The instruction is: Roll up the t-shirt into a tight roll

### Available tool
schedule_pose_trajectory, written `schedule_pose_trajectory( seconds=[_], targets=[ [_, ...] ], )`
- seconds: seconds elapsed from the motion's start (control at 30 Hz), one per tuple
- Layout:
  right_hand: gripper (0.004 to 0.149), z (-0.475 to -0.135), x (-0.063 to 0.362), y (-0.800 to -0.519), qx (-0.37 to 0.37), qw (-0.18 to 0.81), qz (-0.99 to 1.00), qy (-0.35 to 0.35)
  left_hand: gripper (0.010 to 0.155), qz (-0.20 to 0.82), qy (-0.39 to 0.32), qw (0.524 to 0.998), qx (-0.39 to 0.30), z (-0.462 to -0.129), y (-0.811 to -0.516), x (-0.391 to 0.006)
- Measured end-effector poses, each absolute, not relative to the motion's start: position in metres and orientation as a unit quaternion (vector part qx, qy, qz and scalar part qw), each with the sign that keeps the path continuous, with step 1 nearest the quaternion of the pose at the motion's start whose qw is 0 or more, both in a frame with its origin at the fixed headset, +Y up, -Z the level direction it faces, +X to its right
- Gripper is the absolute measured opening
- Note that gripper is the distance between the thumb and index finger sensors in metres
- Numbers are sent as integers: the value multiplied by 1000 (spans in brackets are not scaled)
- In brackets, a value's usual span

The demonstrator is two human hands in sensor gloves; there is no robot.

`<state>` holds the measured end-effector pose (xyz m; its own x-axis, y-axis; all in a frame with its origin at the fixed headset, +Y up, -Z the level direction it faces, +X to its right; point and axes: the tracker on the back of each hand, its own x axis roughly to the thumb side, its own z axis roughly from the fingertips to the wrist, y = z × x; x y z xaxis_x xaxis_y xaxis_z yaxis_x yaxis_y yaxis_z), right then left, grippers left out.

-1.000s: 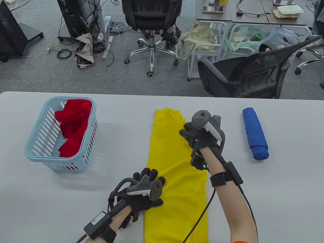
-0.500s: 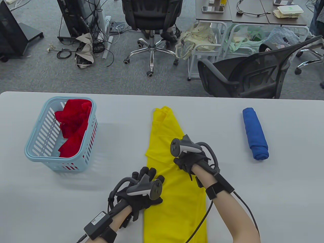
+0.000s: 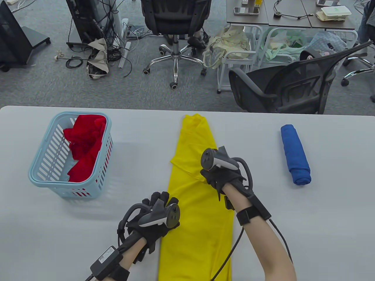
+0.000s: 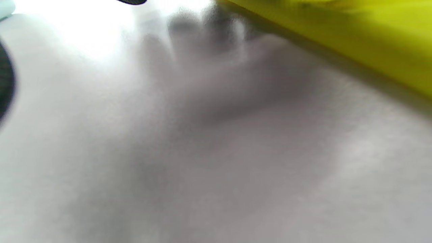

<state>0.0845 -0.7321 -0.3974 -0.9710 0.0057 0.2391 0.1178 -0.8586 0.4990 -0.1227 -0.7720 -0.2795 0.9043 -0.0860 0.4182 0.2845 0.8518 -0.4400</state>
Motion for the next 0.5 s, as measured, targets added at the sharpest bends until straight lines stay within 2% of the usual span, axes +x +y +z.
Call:
schedule_pose_trajectory(
  seconds=[0.1, 0.23, 0.27, 0.33, 0.5],
  targets=[
    [67, -354, 85, -733, -165, 66, -942, -284, 82, -71, -215, 935, -272, -276, -771, -118],
    [72, -321, 88, -760, -194, 83, -920, -331, 85, -88, -219, 922, -306, -274, -781, -109],
    [74, -319, 89, -768, -188, 92, -916, -342, 86, -108, -217, 918, -314, -274, -784, -107],
    [75, -322, 90, -773, -185, 109, -924, -317, 87, -141, -215, 915, -311, -278, -787, -104],
    [76, -354, 96, -772, -156, 68, -926, -338, 85, -126, -204, 920, -308, -307, -790, -105]
  ],
)
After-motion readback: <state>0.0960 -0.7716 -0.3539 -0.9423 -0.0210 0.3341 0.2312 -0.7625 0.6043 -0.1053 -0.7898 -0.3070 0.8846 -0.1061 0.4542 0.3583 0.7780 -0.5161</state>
